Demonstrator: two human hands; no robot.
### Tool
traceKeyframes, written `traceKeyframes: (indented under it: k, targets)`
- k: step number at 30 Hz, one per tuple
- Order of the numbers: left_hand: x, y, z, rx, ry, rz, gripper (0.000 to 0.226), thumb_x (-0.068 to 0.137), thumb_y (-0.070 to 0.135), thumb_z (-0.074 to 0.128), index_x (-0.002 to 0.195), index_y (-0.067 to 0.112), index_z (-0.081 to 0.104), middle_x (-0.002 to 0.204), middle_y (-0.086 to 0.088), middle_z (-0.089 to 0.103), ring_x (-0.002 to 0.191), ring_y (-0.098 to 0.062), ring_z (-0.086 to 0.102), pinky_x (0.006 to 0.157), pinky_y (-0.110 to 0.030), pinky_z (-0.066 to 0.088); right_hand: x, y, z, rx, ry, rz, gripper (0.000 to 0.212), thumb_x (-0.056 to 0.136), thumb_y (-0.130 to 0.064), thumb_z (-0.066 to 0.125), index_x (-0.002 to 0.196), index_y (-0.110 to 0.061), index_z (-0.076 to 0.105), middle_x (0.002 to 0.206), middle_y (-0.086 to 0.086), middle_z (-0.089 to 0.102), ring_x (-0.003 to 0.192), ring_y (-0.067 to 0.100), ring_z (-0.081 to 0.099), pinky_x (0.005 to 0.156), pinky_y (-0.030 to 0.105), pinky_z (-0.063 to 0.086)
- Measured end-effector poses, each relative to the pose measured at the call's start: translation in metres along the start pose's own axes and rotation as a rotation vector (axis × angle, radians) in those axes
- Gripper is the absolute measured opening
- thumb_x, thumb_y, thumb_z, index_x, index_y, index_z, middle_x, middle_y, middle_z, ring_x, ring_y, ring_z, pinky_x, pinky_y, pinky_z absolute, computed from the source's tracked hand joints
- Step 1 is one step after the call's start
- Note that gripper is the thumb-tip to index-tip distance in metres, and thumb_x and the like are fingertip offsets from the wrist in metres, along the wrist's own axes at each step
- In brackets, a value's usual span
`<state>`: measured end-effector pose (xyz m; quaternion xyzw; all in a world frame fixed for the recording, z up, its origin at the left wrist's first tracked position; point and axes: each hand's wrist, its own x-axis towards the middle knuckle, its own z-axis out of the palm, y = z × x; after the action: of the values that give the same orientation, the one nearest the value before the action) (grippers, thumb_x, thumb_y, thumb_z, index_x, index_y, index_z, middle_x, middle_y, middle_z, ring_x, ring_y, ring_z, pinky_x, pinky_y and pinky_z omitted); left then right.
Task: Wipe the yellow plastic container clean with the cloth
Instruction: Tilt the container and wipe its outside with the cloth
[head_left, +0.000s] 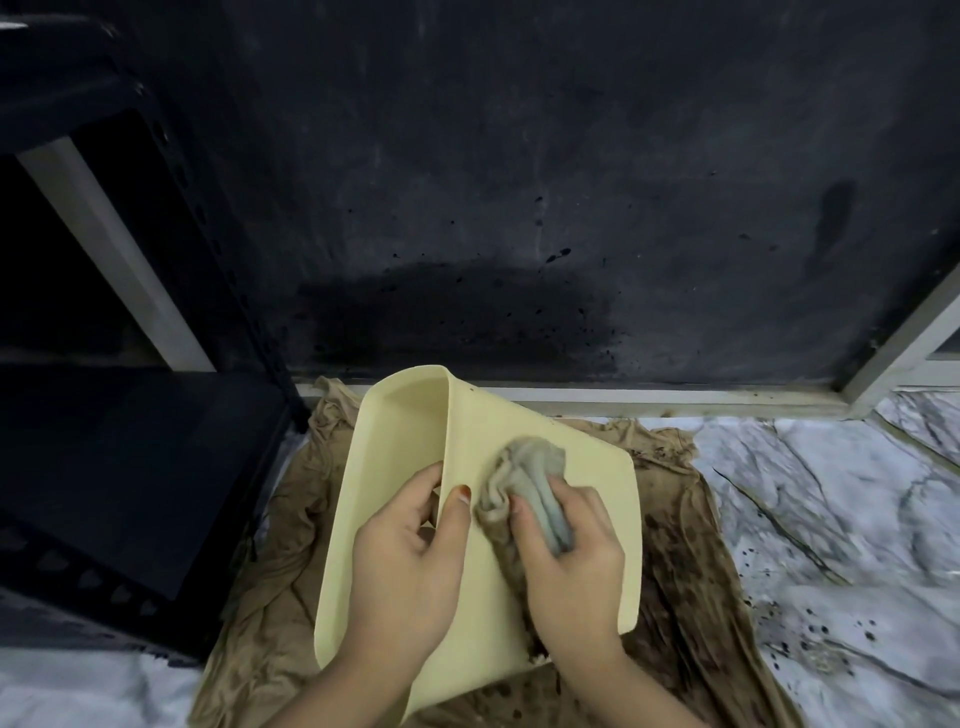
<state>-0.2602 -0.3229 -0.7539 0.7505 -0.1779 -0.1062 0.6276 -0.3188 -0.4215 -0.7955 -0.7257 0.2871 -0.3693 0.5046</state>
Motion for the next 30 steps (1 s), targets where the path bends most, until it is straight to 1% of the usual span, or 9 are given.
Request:
traceKeyframes:
  k: [4,9,13,17,20,23,25,28,30]
  targets:
    - [0.0,0.002,0.001,0.003,-0.029,-0.005,0.024,0.09,0.021,0.055,0.088,0.041,0.067,0.081,-0.027,0.064,0.058,-0.02,0.047,0.055,-0.035,0.045,0.032,-0.012,0.005,0.013,-0.043,-0.018,0.024,0.084,-0.02,0.063,0.083,-0.043,0.057,0.08,-0.004,0.056,0.076,0.001,0.054,0.062,0.007,0.04]
    - [-0.001,0.001,-0.003,0.0,-0.022,-0.012,0.027,0.09,0.02,0.054,0.087,0.044,0.067,0.078,-0.019,0.067,0.059,-0.021,0.052,0.056,-0.028,0.043,0.061,0.013,-0.001,-0.071,0.017,0.076,0.007,0.087,-0.026,0.059,0.09,-0.025,0.065,0.088,0.002,0.061,0.076,0.009,0.056,0.061,0.01,0.04]
    - [-0.003,0.003,-0.005,-0.012,-0.014,-0.034,0.035,0.091,0.015,0.054,0.079,0.045,0.069,0.076,-0.002,0.074,0.059,-0.009,0.06,0.054,-0.021,0.047,0.07,0.043,-0.014,-0.101,0.103,0.18,0.013,0.087,-0.027,0.059,0.094,-0.018,0.065,0.089,0.007,0.063,0.078,0.021,0.059,0.067,0.028,0.044]
    - [-0.004,0.007,-0.006,-0.043,-0.008,-0.066,0.028,0.091,0.011,0.052,0.087,0.033,0.069,0.077,0.007,0.075,0.061,-0.005,0.065,0.054,-0.015,0.048,0.072,0.073,-0.033,-0.163,0.132,0.3,0.021,0.088,-0.028,0.057,0.075,-0.013,0.059,0.067,0.008,0.056,0.058,0.022,0.051,0.05,0.027,0.035]
    - [-0.004,0.01,-0.008,-0.05,-0.004,-0.084,0.026,0.092,0.01,0.051,0.092,0.03,0.067,0.075,0.015,0.074,0.059,0.002,0.065,0.051,-0.008,0.046,0.066,0.09,-0.044,-0.179,0.164,0.371,0.026,0.089,-0.025,0.057,0.065,-0.013,0.055,0.054,0.004,0.048,0.049,0.017,0.044,0.046,0.028,0.031]
    - [-0.002,0.009,-0.01,-0.021,-0.001,-0.098,0.023,0.091,0.013,0.051,0.088,0.033,0.063,0.064,0.01,0.071,0.05,-0.004,0.058,0.044,-0.012,0.042,0.054,0.103,-0.048,-0.176,0.205,0.408,0.023,0.089,-0.026,0.057,0.075,-0.009,0.061,0.058,0.008,0.053,0.053,0.022,0.048,0.049,0.029,0.034]
    - [0.001,0.009,-0.011,-0.013,-0.016,-0.113,0.023,0.092,0.011,0.05,0.091,0.031,0.062,0.069,0.016,0.071,0.051,-0.001,0.058,0.046,-0.012,0.044,0.043,0.111,-0.048,-0.181,0.228,0.427,0.023,0.088,-0.027,0.057,0.081,-0.007,0.064,0.064,0.012,0.057,0.059,0.026,0.051,0.053,0.031,0.036]
    - [0.011,0.012,-0.014,-0.076,-0.004,-0.163,0.027,0.091,0.008,0.05,0.105,0.028,0.062,0.084,0.009,0.074,0.062,0.001,0.066,0.054,-0.012,0.049,0.024,0.122,-0.049,-0.221,0.258,0.448,0.026,0.087,-0.026,0.059,0.1,-0.006,0.066,0.088,0.019,0.063,0.082,0.035,0.057,0.071,0.037,0.043]
    - [0.015,0.013,-0.016,-0.091,0.056,-0.145,0.024,0.091,0.015,0.052,0.104,0.032,0.063,0.08,0.006,0.073,0.062,-0.004,0.066,0.056,-0.016,0.05,0.01,0.124,-0.05,-0.247,0.274,0.456,0.03,0.085,-0.023,0.061,0.109,-0.005,0.064,0.099,0.019,0.062,0.094,0.036,0.057,0.081,0.038,0.041]
